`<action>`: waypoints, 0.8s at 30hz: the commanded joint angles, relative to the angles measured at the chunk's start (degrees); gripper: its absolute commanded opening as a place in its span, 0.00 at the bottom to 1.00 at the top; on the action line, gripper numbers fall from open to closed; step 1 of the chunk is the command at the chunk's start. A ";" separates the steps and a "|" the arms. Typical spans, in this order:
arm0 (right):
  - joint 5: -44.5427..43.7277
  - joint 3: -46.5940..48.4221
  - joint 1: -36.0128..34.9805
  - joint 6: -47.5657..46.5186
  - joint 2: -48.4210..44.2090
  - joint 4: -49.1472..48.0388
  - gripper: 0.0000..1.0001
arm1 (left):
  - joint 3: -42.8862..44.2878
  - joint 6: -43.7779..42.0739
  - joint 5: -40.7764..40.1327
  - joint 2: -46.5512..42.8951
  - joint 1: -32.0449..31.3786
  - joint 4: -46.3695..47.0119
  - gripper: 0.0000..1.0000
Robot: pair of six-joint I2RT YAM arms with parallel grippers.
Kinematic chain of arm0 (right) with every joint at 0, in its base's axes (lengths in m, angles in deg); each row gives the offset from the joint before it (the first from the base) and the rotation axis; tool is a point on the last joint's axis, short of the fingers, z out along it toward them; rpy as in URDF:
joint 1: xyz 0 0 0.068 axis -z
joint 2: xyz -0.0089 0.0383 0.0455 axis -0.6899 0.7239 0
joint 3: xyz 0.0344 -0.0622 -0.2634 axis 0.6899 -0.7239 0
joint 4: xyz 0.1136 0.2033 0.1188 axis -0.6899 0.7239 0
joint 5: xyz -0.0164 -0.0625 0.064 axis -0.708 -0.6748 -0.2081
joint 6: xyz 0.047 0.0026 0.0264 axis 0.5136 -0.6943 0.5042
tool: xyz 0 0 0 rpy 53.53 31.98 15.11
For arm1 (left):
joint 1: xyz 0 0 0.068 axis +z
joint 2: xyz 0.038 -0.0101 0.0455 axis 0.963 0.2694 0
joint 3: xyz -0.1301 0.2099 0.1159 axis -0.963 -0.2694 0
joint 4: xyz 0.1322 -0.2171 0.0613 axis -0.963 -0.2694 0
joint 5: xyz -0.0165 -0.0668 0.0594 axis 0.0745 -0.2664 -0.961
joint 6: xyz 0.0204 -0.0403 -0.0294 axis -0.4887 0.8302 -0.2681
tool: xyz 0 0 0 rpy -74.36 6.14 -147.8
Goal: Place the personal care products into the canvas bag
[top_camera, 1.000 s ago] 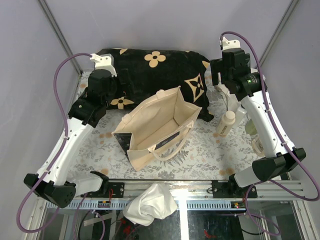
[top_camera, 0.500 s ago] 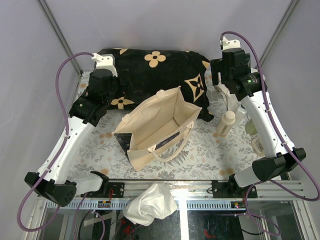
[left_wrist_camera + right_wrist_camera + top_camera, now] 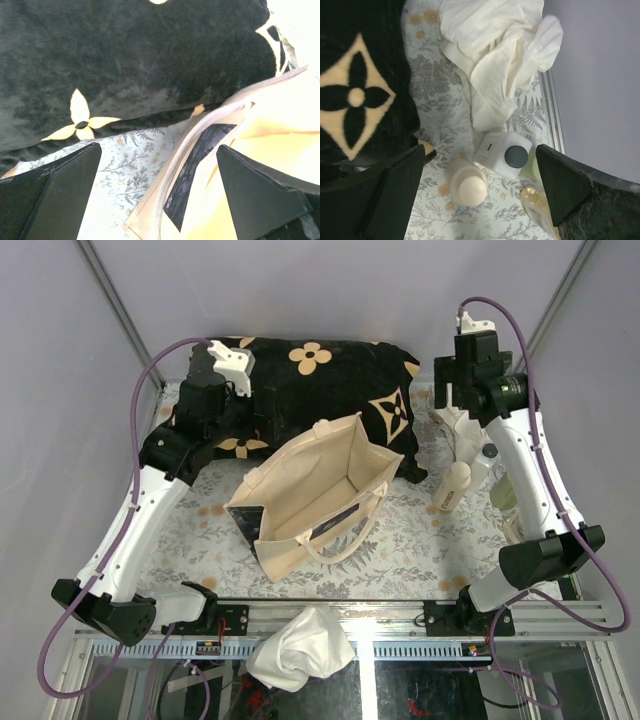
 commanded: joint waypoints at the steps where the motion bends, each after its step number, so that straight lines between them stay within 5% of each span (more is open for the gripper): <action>1: 7.87 1.68 5.30 4.12 0.91 5.04 0.99 | -1.04 -4.04 6.53 -0.22 0.13 -0.32 1.00; 11: 16.01 -14.15 6.14 10.09 -4.26 9.85 0.99 | -8.21 -6.10 11.51 0.32 0.18 3.35 1.00; 24: 19.34 -30.28 6.11 15.41 -10.92 7.71 1.00 | -2.85 -8.10 12.17 3.36 0.18 3.65 1.00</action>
